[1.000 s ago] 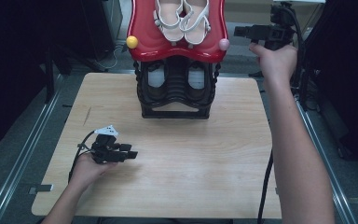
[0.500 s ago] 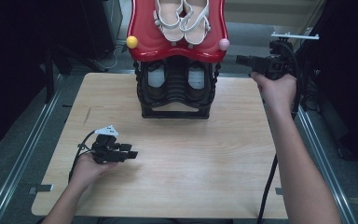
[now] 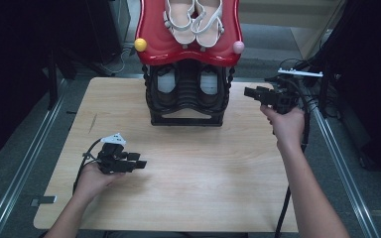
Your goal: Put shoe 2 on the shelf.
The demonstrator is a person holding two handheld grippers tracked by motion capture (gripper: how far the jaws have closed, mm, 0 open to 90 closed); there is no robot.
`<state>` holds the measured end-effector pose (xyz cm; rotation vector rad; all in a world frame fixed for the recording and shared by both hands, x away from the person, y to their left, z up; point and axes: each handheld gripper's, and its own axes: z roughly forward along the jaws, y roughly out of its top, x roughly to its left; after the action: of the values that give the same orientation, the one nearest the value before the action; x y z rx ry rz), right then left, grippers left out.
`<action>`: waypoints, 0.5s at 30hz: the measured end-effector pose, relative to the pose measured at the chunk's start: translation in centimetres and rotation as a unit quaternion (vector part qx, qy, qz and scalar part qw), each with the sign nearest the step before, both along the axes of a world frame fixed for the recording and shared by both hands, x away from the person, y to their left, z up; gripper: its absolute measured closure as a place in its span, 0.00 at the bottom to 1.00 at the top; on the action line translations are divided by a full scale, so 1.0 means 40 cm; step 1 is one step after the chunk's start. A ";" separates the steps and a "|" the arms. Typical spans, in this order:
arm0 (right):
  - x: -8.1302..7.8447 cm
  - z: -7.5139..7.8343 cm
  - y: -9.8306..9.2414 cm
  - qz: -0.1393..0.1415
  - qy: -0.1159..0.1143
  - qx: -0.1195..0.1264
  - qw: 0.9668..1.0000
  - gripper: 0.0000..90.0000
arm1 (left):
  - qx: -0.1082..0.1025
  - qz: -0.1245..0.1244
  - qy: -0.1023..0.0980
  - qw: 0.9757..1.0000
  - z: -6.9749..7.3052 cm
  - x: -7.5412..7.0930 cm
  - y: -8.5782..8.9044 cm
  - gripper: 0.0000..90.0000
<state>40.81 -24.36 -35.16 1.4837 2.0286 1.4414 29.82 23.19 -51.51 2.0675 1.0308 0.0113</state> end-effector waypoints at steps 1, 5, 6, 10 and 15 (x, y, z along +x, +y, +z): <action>-0.004 -0.007 0.000 0.001 0.002 0.002 1.000 0.49 | 0.000 0.000 0.000 1.000 0.000 0.000 0.000 0.55; -0.022 -0.048 0.002 0.008 0.004 -0.007 1.000 0.49 | 0.000 0.000 0.001 1.000 0.000 -0.001 -0.002 0.54; -0.026 -0.058 0.003 0.009 0.008 -0.006 1.000 0.49 | 0.000 -0.001 0.001 1.000 -0.001 -0.001 -0.002 0.54; -0.041 -0.100 0.001 0.012 0.013 -0.003 1.000 0.49 | -0.001 -0.001 0.003 1.000 -0.002 0.000 -0.002 0.54; -0.053 -0.137 0.004 0.014 0.017 -0.003 1.000 0.49 | 0.000 -0.002 0.003 1.000 -0.002 0.000 -0.003 0.54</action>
<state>38.71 -24.19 -40.63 1.4922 2.0809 1.4281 29.80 23.08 -51.58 2.0707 1.0306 0.0032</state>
